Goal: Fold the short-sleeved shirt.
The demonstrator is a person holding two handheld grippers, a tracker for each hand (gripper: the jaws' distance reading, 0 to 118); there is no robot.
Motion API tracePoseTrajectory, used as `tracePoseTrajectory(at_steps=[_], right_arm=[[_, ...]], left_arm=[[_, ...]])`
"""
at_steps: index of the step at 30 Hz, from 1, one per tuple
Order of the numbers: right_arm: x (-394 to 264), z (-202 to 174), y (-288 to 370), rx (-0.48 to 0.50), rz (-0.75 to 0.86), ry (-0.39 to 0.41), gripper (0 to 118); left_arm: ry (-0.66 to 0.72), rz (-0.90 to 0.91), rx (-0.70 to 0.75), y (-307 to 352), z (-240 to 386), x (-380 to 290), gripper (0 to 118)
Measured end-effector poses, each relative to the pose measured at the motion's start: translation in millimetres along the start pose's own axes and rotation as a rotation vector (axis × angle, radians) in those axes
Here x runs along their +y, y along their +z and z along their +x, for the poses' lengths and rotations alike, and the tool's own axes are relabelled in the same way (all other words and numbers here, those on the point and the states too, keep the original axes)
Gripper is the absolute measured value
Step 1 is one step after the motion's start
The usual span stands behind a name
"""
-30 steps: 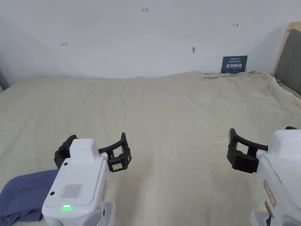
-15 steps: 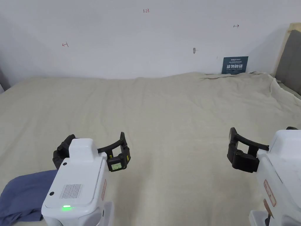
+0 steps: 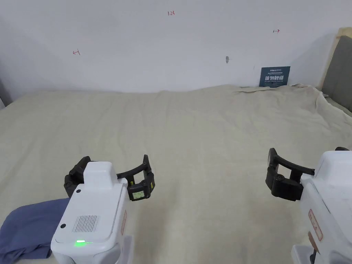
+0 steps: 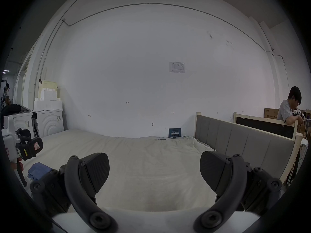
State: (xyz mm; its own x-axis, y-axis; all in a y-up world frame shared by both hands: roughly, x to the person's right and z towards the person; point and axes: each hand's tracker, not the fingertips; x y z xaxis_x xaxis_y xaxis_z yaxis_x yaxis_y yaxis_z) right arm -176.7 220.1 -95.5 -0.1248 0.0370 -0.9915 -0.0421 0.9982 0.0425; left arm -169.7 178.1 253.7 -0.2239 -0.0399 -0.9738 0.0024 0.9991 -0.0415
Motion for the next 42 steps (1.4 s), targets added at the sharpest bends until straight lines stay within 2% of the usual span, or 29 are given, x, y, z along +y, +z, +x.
tracePoseTrajectory(at_steps=[42], right_arm=[[2.0,-0.8,-1.1,-0.006,0.010,0.000,109]], left_arm=[[-0.006,0.014,-0.003,-1.6,-1.2,-0.4,118]])
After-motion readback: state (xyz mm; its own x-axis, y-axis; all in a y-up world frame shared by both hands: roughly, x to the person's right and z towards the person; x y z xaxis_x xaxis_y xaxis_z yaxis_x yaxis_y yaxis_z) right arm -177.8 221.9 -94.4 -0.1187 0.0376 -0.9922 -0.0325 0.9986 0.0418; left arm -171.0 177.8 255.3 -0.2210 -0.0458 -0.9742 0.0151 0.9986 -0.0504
